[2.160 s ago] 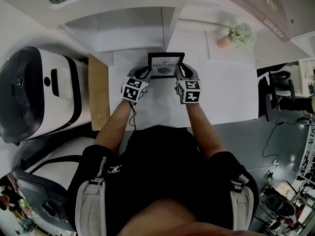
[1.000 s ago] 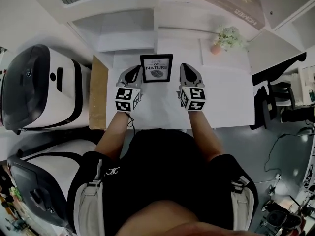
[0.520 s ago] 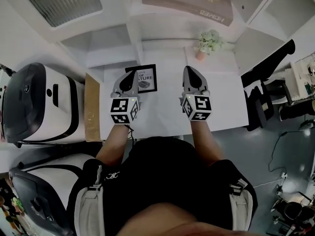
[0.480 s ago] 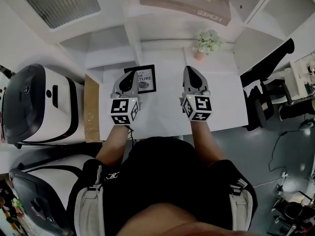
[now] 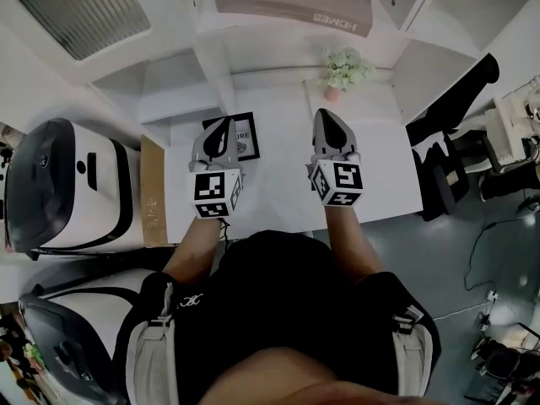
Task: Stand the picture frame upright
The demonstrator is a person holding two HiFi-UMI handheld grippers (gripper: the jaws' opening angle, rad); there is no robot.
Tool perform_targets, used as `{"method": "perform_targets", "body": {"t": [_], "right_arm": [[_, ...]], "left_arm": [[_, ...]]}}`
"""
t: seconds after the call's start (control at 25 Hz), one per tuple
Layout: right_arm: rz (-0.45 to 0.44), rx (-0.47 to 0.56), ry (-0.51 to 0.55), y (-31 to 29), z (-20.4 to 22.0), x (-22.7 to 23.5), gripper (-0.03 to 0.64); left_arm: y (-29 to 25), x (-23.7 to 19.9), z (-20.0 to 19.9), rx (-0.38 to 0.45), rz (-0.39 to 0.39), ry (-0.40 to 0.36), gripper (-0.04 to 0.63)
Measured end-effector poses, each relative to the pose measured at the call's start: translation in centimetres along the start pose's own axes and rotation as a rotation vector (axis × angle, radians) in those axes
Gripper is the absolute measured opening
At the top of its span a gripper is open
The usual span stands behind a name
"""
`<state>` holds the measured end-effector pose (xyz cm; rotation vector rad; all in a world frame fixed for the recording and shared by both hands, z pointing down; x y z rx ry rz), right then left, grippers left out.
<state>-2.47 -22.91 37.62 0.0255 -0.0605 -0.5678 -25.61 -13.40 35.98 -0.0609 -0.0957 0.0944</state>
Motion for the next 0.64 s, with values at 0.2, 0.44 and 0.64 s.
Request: {"method": "perform_targets", "body": {"t": [0.2, 0.44, 0.64], "right_arm": [[-0.007, 0.002, 0.009, -0.1, -0.2, -0.2, 0.002], [-0.019, -0.010, 0.020, -0.4, 0.0, -0.7, 0.002], [-0.033, -0.021, 0.020, -0.8, 0.4, -1.2, 0.002]], "left_arm": [[0.1, 0.1, -0.5, 0.007, -0.002, 0.009, 0.017], [0.0, -0.5, 0.0, -0.002, -0.008, 0.033, 0.017], [0.1, -1.0, 0.3, -0.001, -0.008, 0.064, 0.017]]}}
Point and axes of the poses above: the fingertips, and each gripper's own axes: y backward along the fingers, x to its right, z out of its underside, the point moved 9 cm from there along y, backward along the fingers, and after that the axes turned 4 degrees about z, right-handed, at the moved point
